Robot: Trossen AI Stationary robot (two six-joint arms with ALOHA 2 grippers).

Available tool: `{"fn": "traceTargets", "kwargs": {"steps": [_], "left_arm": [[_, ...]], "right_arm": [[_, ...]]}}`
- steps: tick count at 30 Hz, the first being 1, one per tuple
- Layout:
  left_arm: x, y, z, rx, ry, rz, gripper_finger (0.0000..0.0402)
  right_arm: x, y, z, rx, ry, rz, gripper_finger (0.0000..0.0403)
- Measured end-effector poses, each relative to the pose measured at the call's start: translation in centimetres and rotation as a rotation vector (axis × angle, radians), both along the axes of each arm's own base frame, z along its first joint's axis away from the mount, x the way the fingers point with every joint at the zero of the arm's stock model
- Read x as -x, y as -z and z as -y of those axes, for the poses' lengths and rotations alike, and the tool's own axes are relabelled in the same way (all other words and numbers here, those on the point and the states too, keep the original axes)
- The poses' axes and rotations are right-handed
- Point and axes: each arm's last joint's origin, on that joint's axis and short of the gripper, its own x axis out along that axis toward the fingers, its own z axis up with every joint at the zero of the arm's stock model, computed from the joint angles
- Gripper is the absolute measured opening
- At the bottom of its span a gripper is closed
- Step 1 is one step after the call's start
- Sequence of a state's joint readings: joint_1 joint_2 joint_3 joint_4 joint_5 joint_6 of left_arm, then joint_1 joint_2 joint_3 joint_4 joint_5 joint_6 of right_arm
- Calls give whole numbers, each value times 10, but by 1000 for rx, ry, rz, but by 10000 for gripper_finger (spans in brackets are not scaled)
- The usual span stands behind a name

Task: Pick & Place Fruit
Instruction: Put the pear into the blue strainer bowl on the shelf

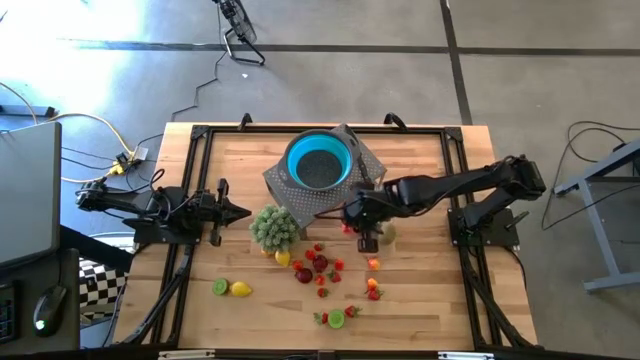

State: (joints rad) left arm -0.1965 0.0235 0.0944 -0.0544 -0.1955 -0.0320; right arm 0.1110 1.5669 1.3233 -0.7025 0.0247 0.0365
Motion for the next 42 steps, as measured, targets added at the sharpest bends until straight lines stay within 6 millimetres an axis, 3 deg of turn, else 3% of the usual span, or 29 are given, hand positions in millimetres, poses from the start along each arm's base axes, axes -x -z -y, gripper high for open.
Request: {"fn": "traceTargets", "kwargs": {"steps": [8, 17, 29, 35, 42], "left_arm": [[0, 0, 0, 0, 0, 0, 1], [0, 0, 0, 2, 0, 0, 1], [0, 0, 0, 4, 0, 0, 1], [0, 0, 0, 3, 0, -1, 1], [0, 0, 0, 3, 0, -4, 1]], "right_arm": [[-11, -44, 18, 70, -43, 168, 3], [-22, -67, 59, 185, -12, 356, 3], [-17, -68, 121, 196, 87, 387, 3], [-26, -50, 136, 159, 96, 334, 3], [-34, -31, 139, 189, 89, 251, 3]]}}
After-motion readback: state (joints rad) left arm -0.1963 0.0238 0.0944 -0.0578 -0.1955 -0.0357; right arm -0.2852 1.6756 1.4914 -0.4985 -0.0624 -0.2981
